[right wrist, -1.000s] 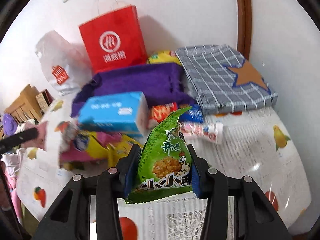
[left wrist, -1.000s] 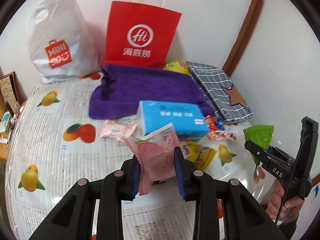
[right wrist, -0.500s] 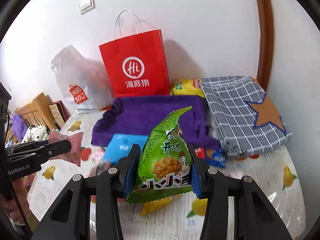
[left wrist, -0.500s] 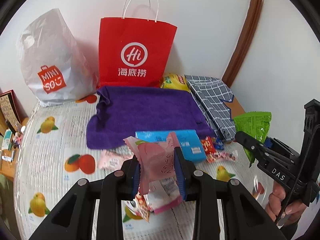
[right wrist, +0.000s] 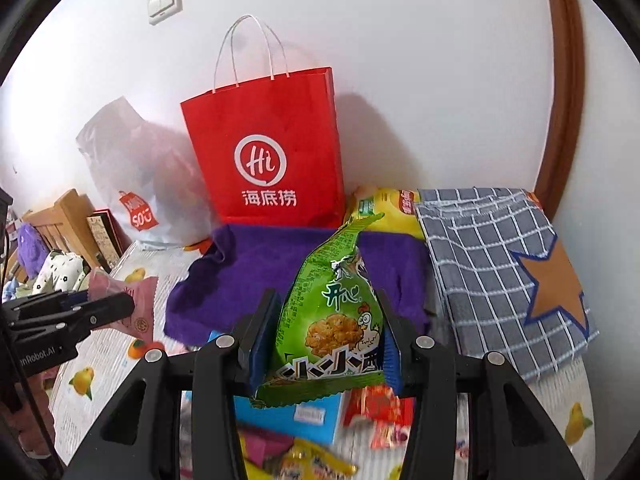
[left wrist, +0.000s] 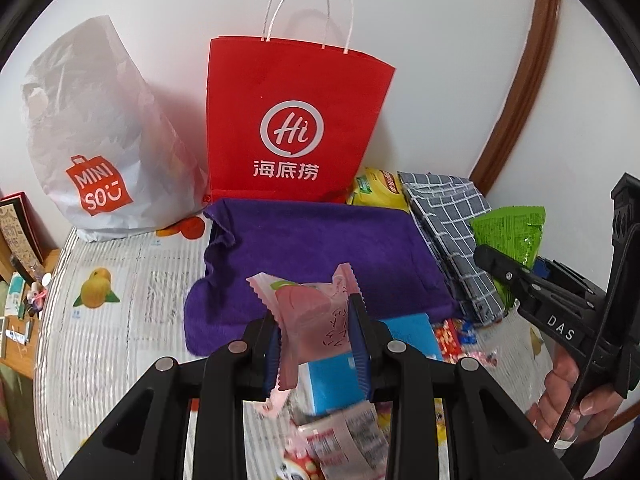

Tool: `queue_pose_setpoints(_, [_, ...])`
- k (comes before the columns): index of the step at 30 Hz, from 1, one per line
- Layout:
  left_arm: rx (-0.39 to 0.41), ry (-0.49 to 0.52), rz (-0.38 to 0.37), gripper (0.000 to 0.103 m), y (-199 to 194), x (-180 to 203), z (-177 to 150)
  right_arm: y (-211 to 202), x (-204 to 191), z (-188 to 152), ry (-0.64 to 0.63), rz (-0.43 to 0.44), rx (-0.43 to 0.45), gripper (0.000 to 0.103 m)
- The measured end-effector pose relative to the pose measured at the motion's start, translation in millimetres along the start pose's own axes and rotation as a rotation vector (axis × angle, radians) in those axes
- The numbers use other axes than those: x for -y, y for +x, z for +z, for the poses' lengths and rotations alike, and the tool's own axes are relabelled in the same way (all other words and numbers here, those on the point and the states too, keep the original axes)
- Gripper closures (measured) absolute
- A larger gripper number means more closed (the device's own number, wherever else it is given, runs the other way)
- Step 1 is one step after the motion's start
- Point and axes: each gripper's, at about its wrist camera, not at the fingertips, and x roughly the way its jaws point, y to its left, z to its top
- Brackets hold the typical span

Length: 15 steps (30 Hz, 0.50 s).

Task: Organize snacks
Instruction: 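Carry the green bag and pink candy packet onto the purple towel with both tools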

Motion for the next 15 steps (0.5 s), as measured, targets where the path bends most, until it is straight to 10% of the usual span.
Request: queue_pose_setpoints(15, [-0.024, -0.029, 0.005, 0.074, 71.7, -26.6, 59.1, 75.8, 9.5, 64.3, 0.009, -0.004, 0.013, 0.057])
